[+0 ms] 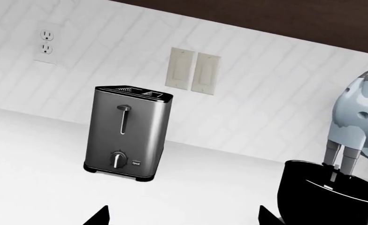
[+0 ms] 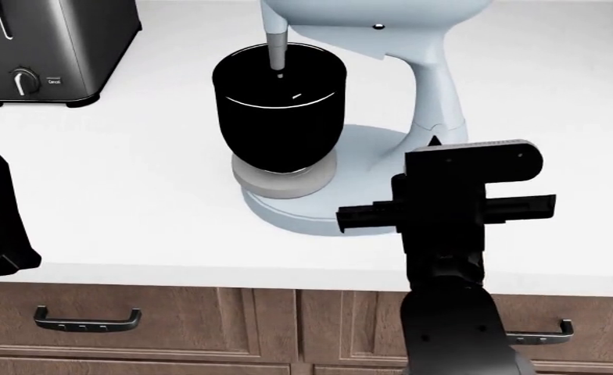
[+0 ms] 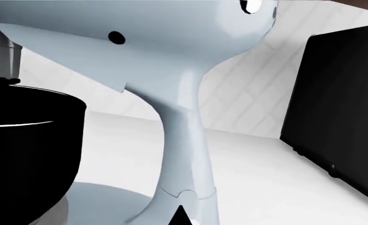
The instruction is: Open the stand mixer head.
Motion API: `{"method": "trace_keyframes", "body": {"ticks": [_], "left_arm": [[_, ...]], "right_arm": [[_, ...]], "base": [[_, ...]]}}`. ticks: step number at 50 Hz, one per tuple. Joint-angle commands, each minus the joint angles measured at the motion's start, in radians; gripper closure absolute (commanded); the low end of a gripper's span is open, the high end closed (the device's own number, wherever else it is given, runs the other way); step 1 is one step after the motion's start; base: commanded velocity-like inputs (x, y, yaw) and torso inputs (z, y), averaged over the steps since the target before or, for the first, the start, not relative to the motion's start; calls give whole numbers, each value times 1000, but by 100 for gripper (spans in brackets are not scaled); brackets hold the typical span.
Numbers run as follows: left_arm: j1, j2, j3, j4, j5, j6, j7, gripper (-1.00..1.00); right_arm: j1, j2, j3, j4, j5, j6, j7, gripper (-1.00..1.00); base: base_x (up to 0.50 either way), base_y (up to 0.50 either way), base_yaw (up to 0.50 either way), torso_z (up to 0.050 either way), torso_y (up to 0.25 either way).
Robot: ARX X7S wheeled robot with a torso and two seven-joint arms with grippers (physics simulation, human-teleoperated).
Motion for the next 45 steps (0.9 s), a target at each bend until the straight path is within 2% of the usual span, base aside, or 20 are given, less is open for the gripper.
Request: {"method": "trace_keyframes", "body": {"ticks": [1, 7, 28, 45], "left_arm": [[13, -12, -18, 5, -15, 4, -1, -100], [38, -24, -48, 37, -44, -10, -2, -100], [4, -9, 22, -50, 12, 50, -1, -100], [39, -31, -17, -2, -34, 30, -8, -100]], "right_arm": [[26, -7, -16, 144, -11, -73, 17, 100], [38, -6, -17, 196, -13, -100, 28, 100], [114, -16, -35, 354, -20, -182, 47, 100], [168, -28, -49, 535, -22, -284, 57, 100]], "base": [[0, 0, 0, 0, 0], [0, 0, 0, 0, 0], [0, 0, 0, 0, 0], [0, 0, 0, 0, 0]]}}
